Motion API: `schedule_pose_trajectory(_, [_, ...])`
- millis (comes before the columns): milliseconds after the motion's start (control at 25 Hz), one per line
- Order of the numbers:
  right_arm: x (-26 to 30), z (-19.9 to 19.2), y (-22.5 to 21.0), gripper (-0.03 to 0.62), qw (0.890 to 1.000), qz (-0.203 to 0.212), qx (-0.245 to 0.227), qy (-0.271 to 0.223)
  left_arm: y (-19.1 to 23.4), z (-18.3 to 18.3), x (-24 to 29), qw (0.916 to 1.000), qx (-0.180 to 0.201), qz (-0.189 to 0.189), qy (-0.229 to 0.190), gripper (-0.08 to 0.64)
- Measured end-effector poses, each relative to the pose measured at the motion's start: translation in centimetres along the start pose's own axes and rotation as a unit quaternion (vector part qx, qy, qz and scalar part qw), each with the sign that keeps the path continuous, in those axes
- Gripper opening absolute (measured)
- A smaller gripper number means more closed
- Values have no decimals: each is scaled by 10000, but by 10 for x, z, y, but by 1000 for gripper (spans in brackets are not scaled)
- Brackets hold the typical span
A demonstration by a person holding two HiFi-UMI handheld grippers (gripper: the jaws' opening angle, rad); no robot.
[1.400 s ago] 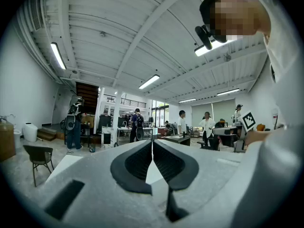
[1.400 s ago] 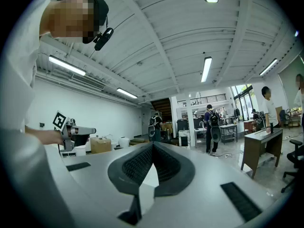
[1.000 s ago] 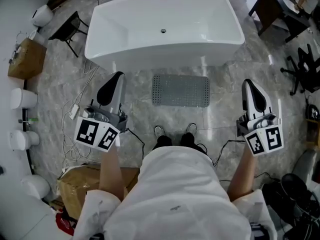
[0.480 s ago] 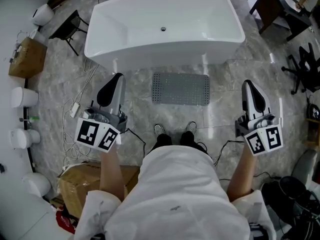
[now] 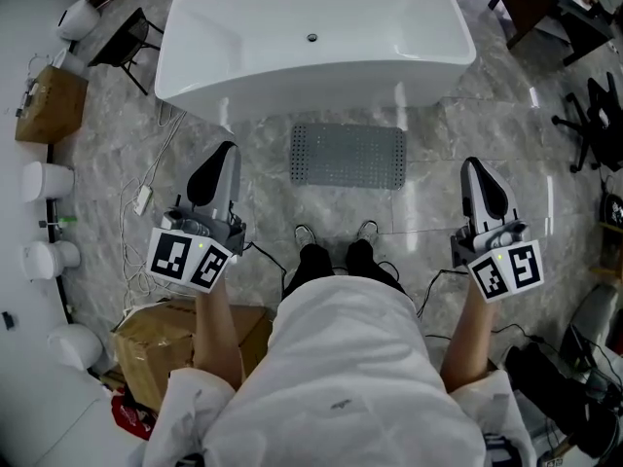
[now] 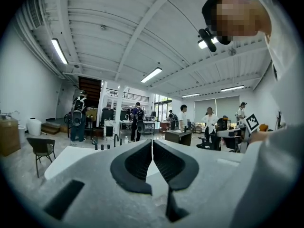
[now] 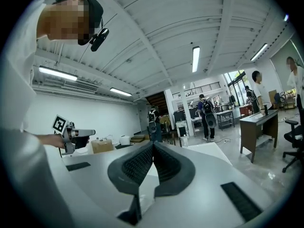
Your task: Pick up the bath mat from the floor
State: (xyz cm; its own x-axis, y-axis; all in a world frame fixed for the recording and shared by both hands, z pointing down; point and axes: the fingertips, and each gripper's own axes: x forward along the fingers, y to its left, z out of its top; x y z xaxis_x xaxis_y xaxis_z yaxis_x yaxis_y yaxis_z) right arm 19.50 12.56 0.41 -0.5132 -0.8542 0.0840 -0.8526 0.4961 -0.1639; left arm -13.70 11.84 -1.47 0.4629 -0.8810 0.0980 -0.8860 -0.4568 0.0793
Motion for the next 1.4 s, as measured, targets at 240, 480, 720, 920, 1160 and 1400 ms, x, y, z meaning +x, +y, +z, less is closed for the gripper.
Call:
schedule_pose_trajectory(240, [-3,-24,-17,8,9988,168,415,196,-14,-23,3,9995,-85,217,210,18])
schedule_pose_trajectory(480, [6,-43,-18,8,9971,294,585,385,-13,-35,-3,9985,-107,367,386,18])
schedule_pose_trajectory(720, [23,-61,-9,9,9961,288,611,569,7,-50,-2,9980,-152,354,495,18])
schedule_pose_trajectory(920, [47,-60,4,9,9965,122,507,650,41,-55,4,9983,-191,217,514,18])
schedule_pose_trajectory(1160, [91,-42,18,8,9973,-189,378,599,91,-50,32,9985,-102,-123,517,18])
schedule_pose_trajectory(1400, [124,-55,17,8,9945,-630,170,814,142,-68,60,9968,-82,-462,641,18])
